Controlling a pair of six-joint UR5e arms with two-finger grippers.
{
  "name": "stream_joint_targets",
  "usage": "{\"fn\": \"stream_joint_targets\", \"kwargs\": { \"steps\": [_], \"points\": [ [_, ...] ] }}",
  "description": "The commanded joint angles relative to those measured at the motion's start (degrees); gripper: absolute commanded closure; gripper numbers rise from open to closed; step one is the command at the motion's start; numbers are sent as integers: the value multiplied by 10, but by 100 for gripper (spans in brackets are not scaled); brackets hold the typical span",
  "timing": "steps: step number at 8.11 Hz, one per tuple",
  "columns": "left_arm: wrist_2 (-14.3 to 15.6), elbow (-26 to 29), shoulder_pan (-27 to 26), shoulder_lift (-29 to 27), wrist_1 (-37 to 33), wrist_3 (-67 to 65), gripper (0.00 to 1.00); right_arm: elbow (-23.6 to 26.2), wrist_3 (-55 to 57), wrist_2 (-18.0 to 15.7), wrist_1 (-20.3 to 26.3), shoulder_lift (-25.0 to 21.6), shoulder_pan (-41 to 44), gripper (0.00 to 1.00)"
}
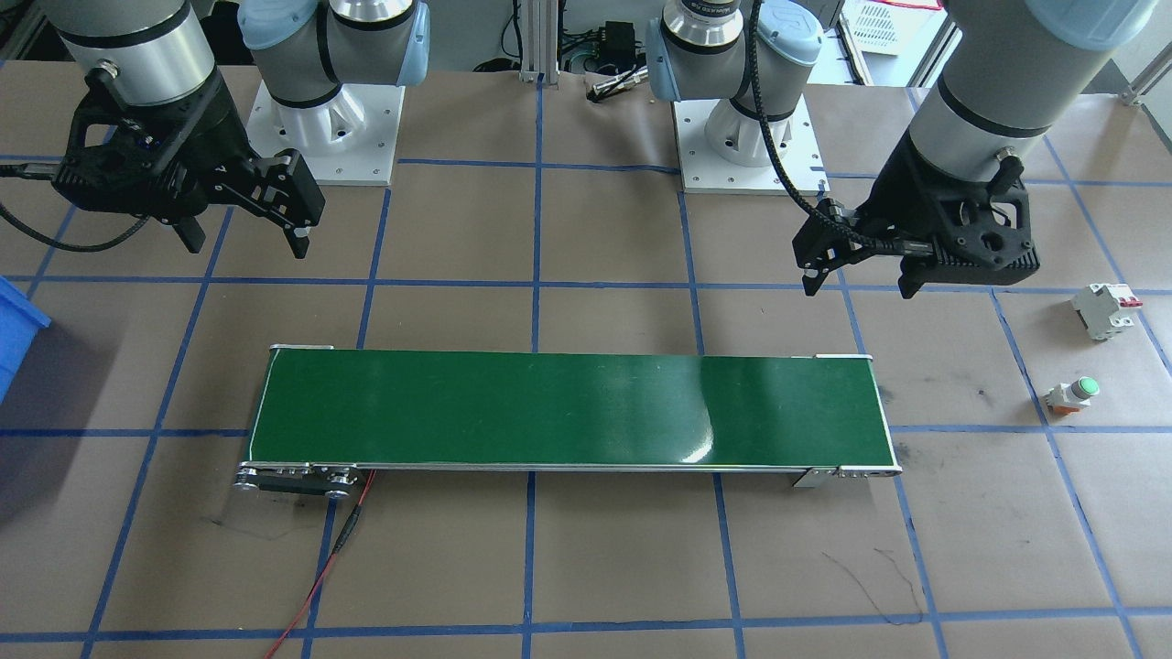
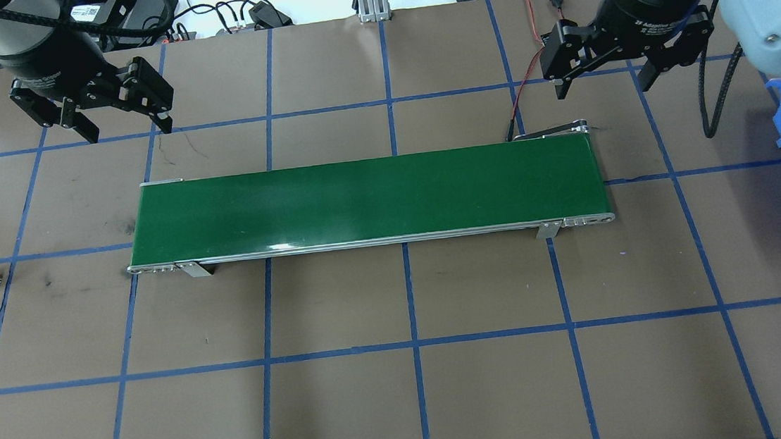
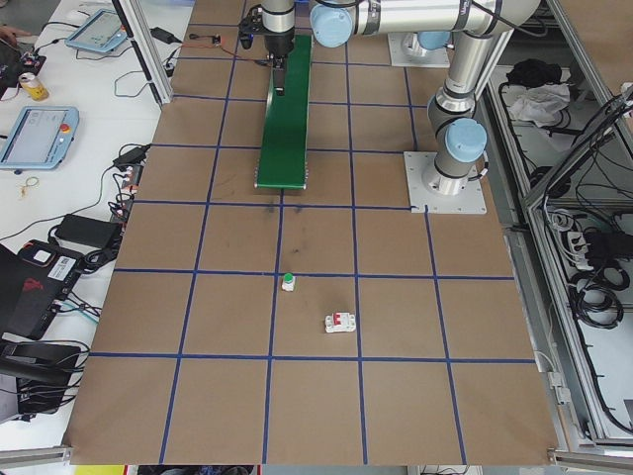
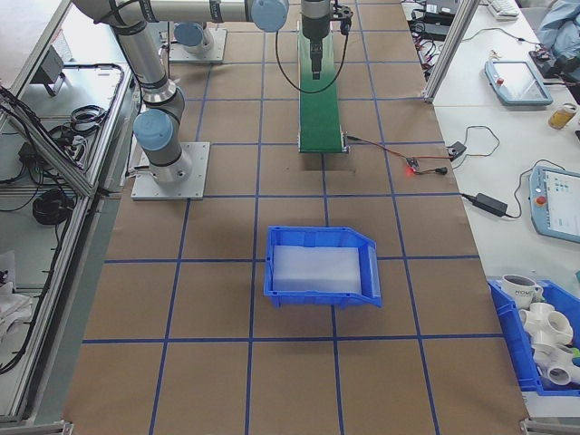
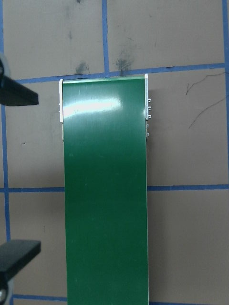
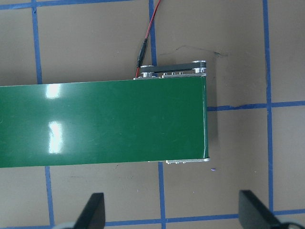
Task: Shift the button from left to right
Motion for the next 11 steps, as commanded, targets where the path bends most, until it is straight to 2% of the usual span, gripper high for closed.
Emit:
{"fn": "stream_joint_targets", "kwargs": {
  "steps": [1,2,4,5,7,9,11],
  "points": [
    [-3,4,59,-10,27,92,0,0,0,0,0,0,0,0],
    [-1,7,110,-7,26,130,0,0,0,0,0,0,0,0],
    [2,7,253,-11,32,298,0,0,0,0,0,0,0,0],
    [0,-1,301,-18,34,321,0,0,0,0,0,0,0,0],
    [1,-1,336,-54,40,427,0,0,0,0,0,0,0,0],
    [-2,-4,403,-106,55,489,0,0,0,0,0,0,0,0],
    [2,-4,421,-181,167,524,0,0,0,0,0,0,0,0]
  ]
}}
